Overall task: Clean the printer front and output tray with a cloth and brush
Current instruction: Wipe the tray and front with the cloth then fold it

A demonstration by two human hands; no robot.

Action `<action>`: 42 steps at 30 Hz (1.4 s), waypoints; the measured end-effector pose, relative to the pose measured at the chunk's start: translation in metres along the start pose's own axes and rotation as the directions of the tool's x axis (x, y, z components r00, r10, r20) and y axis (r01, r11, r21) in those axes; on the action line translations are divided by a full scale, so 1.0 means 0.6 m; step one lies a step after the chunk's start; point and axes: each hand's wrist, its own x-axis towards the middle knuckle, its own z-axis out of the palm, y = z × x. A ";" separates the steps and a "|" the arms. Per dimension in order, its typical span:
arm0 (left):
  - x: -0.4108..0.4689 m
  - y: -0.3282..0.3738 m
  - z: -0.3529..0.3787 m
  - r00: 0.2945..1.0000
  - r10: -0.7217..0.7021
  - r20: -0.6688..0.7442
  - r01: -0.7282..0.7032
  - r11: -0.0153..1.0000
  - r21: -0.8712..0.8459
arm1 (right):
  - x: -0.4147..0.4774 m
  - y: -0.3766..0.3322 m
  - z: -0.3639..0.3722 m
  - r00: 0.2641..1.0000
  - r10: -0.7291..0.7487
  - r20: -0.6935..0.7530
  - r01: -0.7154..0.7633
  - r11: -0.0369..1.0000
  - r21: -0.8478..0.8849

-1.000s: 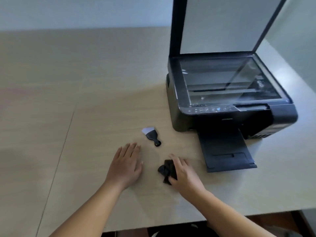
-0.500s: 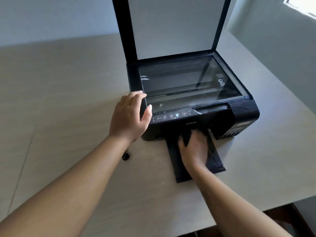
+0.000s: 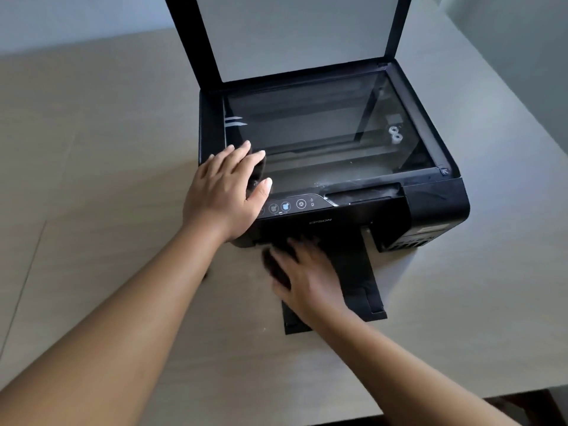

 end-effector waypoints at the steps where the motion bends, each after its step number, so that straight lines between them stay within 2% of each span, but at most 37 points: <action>1: 0.000 0.000 0.000 1.000 0.000 0.001 0.000 1.000 -0.001 | -0.022 0.011 -0.010 0.989 -0.137 0.054 0.137 0.991 0.008; 2: -0.001 0.001 0.000 1.000 -0.001 0.004 0.001 1.000 -0.004 | -0.044 0.035 -0.020 0.969 -0.227 0.092 0.228 0.974 0.005; 3: -0.001 0.002 0.000 1.000 -0.001 0.002 0.001 1.000 -0.004 | -0.065 0.063 -0.029 0.962 -0.253 0.107 0.255 0.967 -0.003; 4: -0.001 0.003 0.000 1.000 0.000 -0.003 0.000 1.000 0.000 | -0.080 0.088 -0.038 0.975 -0.205 0.088 0.207 0.978 -0.014; 6: 0.000 0.003 0.001 1.000 -0.006 -0.007 0.006 1.000 0.008 | -0.078 0.114 -0.047 0.999 0.047 0.002 -0.047 0.998 -0.039; 8: -0.001 0.003 0.001 1.000 -0.009 -0.002 0.009 1.000 0.004 | -0.041 0.091 -0.035 0.947 0.312 -0.073 -0.317 0.946 -0.067; 9: -0.001 0.003 0.001 1.000 -0.010 -0.002 0.010 1.000 0.007 | -0.022 0.063 -0.027 0.936 0.342 -0.085 -0.348 0.935 -0.064; 10: -0.001 0.002 0.002 1.000 -0.008 -0.003 0.008 1.000 0.009 | -0.010 0.035 -0.021 0.952 0.294 -0.091 -0.299 0.953 -0.046; 12: 0.000 0.001 0.002 1.000 -0.008 -0.005 0.008 1.000 -0.004 | -0.025 0.012 -0.007 0.998 0.059 -0.038 -0.060 0.998 -0.017; 14: 0.002 0.000 0.001 1.000 -0.011 -0.007 0.011 1.000 -0.013 | -0.075 0.031 -0.018 0.989 -0.141 0.055 0.141 0.990 -0.008; 16: 0.002 0.000 0.002 1.000 -0.008 -0.007 0.008 1.000 -0.020 | -0.122 0.075 -0.040 0.987 -0.143 0.077 0.146 0.988 -0.041; 18: 0.001 -0.001 0.005 1.000 -0.008 -0.014 0.008 1.000 -0.011 | -0.133 0.105 -0.058 0.997 0.075 0.019 -0.074 0.995 -0.063; 20: 0.002 -0.001 0.007 1.000 0.001 -0.010 -0.001 1.000 -0.018 | -0.095 0.093 -0.054 0.931 0.352 -0.093 -0.359 0.930 -0.078; 21: 0.003 -0.001 0.007 1.000 0.003 -0.010 -0.003 1.000 -0.017 | -0.069 0.072 -0.043 0.899 0.419 -0.126 -0.430 0.900 -0.073; 22: 0.004 -0.001 0.007 1.000 0.005 -0.010 -0.005 1.000 -0.014 | -0.046 0.045 -0.031 0.897 0.419 -0.141 -0.431 0.900 -0.066; 24: 0.003 -0.004 0.008 1.000 0.011 -0.010 -0.011 1.000 -0.008 | -0.034 -0.001 -0.009 0.956 0.263 -0.132 -0.271 0.961 -0.047; 26: 0.005 -0.004 0.009 1.000 0.015 -0.012 -0.015 1.000 -0.012 | -0.078 -0.016 -0.003 0.999 0.034 -0.013 -0.035 0.999 -0.039; 28: 0.004 -0.002 0.009 1.000 0.016 -0.007 -0.016 1.000 -0.021 | -0.136 0.002 -0.019 0.991 -0.091 0.093 0.096 0.994 -0.051; 29: 0.004 -0.003 0.010 1.000 0.013 -0.007 -0.013 1.000 -0.020 | -0.157 0.022 -0.026 0.994 -0.056 0.091 0.062 0.996 -0.071; 31: 0.005 -0.004 0.013 1.000 0.012 -0.012 -0.012 1.000 -0.014 | -0.165 0.054 -0.040 0.978 0.207 -0.034 -0.209 0.975 -0.073; 33: 0.005 -0.004 0.013 1.000 0.018 -0.009 -0.018 1.000 -0.016 | -0.131 0.064 -0.042 0.841 0.515 -0.166 -0.524 0.852 -0.014; 34: 0.005 -0.004 0.013 1.000 0.020 -0.008 -0.020 1.000 -0.014 | -0.107 0.055 -0.035 0.790 0.582 -0.190 -0.594 0.804 -0.008; 35: 0.005 -0.004 0.014 1.000 0.020 -0.010 -0.021 1.000 -0.012 | -0.084 0.040 -0.027 0.790 0.578 -0.203 -0.593 0.805 -0.016; 36: 0.006 -0.004 0.014 1.000 0.022 -0.013 -0.022 1.000 -0.012 | -0.067 0.021 -0.018 0.832 0.516 -0.203 -0.531 0.847 -0.021; 37: 0.006 -0.005 0.014 1.000 0.024 -0.016 -0.025 1.000 -0.014 | -0.062 0.001 -0.010 0.895 0.406 -0.187 -0.419 0.907 -0.034; 39: 0.006 -0.006 0.014 0.999 0.029 -0.020 -0.029 0.999 -0.014 | -0.089 -0.024 -0.002 0.990 0.130 -0.049 -0.133 0.989 -0.066; 40: 0.006 -0.006 0.014 0.999 0.029 -0.019 -0.030 0.999 -0.014 | -0.113 -0.026 -0.007 0.999 0.033 0.023 -0.031 0.997 -0.069; 41: 0.006 -0.006 0.014 0.999 0.030 -0.018 -0.030 0.999 -0.016 | -0.138 -0.013 -0.015 0.998 -0.005 0.063 0.010 0.997 -0.074; 42: 0.005 -0.005 0.014 0.999 0.032 -0.019 -0.032 0.999 -0.018 | -0.161 0.004 -0.023 0.997 0.015 0.071 -0.009 0.996 -0.084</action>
